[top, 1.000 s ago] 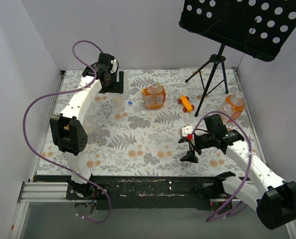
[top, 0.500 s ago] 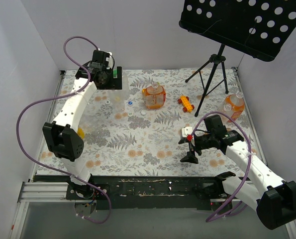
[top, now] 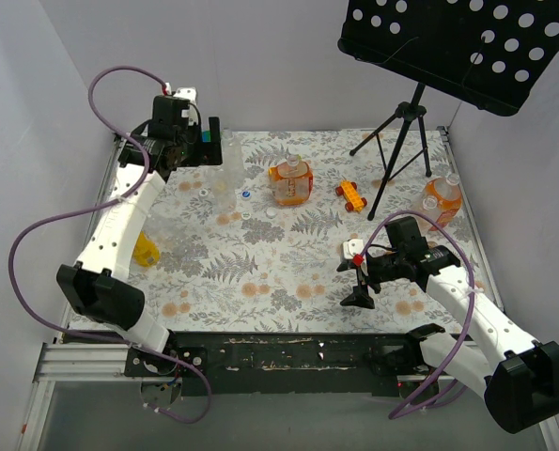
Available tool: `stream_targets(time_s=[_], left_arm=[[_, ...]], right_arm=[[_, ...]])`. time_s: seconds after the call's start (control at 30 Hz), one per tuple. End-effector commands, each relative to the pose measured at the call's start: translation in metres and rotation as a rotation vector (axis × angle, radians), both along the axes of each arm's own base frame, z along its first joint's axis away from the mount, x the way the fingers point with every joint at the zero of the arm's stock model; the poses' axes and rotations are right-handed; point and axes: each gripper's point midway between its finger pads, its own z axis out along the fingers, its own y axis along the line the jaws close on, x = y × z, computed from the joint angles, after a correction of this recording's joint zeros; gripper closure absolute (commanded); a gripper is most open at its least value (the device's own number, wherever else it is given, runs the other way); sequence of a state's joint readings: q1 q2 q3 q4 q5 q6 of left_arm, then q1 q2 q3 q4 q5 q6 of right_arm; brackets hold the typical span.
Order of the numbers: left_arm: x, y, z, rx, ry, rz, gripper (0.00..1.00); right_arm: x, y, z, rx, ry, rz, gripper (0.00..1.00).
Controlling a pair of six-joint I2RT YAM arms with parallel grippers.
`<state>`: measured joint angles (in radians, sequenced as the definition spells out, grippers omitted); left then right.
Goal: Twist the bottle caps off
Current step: Place the plastic bottle at the center of the board, then pick up the plastic bottle at the center of the board.
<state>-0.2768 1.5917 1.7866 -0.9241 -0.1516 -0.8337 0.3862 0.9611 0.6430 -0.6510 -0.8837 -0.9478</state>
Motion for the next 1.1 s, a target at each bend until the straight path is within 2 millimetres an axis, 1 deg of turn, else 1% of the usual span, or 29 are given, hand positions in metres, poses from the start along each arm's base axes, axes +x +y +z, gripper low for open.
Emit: stream_targets(time_s=[0.0, 0.3, 0.4, 0.6, 0.97, 1.07], left_arm=[[-0.014, 0.006, 0.047, -0.041, -0.147, 0.010, 0.02], [-0.044, 0.001, 0.086, -0.125, -0.270, -0.045, 0.02], [-0.054, -0.001, 0.095, -0.149, -0.294, -0.064, 0.02], [-0.069, -0.006, 0.099, -0.186, -0.309, -0.102, 0.02], [-0.086, -0.016, 0.100, -0.232, -0.302, -0.170, 0.02], [-0.093, -0.018, 0.109, -0.253, -0.324, -0.185, 0.02]], right_arm=[[0.003, 0.000, 0.002, 0.006, -0.029, 0.000, 0.07], [0.005, -0.001, 0.000, -0.001, -0.032, -0.004, 0.07], [0.004, -0.001, 0.000, -0.002, -0.030, -0.004, 0.07], [0.005, -0.002, -0.002, -0.008, -0.031, -0.007, 0.07], [0.005, -0.003, -0.003, -0.012, -0.027, -0.007, 0.07], [0.005, -0.003, -0.003, -0.011, -0.027, -0.008, 0.07]])
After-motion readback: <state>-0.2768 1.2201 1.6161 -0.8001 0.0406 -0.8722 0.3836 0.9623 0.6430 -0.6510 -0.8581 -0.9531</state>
